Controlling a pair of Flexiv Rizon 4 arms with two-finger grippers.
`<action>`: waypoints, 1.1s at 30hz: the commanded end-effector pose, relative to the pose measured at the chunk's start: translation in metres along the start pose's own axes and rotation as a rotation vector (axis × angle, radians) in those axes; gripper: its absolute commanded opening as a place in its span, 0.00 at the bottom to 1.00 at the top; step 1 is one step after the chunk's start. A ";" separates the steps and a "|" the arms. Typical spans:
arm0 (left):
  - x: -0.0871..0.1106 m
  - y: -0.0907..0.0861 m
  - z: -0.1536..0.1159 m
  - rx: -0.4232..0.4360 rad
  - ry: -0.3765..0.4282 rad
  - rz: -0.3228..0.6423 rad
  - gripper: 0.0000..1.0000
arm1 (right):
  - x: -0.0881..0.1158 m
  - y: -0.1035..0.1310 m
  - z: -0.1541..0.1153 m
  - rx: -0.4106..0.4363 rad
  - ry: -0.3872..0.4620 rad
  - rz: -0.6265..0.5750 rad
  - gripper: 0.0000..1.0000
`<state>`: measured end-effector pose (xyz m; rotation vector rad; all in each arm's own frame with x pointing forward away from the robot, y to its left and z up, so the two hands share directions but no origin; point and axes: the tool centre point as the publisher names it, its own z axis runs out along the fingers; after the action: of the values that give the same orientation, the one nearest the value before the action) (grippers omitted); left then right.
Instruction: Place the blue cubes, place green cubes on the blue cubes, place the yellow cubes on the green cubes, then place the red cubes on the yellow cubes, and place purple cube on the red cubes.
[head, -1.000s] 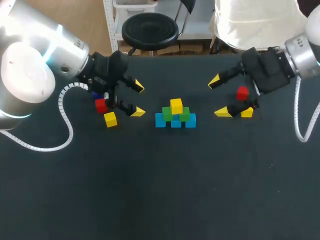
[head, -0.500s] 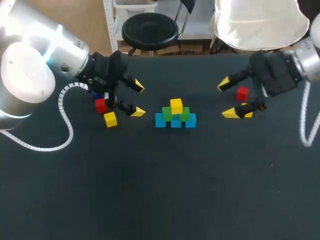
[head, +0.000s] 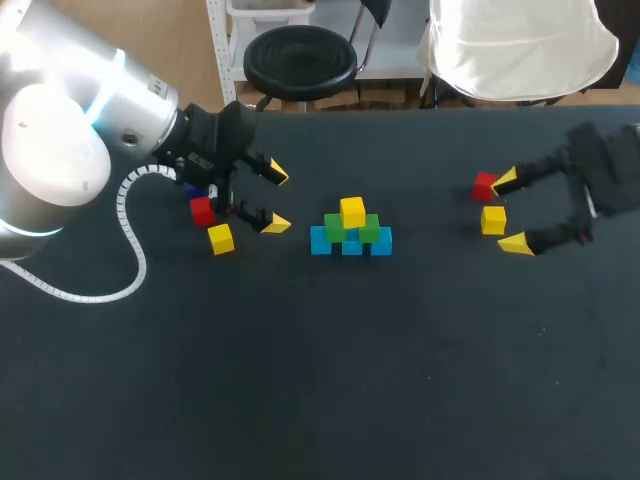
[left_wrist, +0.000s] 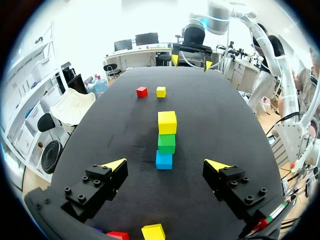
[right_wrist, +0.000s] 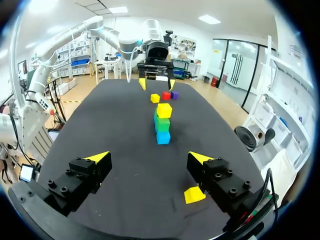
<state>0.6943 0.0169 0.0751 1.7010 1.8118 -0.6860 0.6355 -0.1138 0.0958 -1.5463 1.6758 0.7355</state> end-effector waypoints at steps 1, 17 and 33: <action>0.002 -0.001 0.000 -0.002 -0.006 0.004 1.00 | 0.001 0.000 -0.003 -0.001 0.001 0.001 1.00; 0.002 -0.001 0.000 -0.002 -0.006 0.004 1.00 | 0.006 -0.003 -0.006 -0.003 -0.006 0.014 1.00; 0.002 -0.001 0.000 -0.002 -0.006 0.004 1.00 | 0.038 -0.034 -0.012 -0.061 -0.013 0.030 1.00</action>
<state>0.6943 0.0170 0.0750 1.7010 1.8119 -0.6859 0.6567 -0.1478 0.0835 -1.5540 1.7031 0.7780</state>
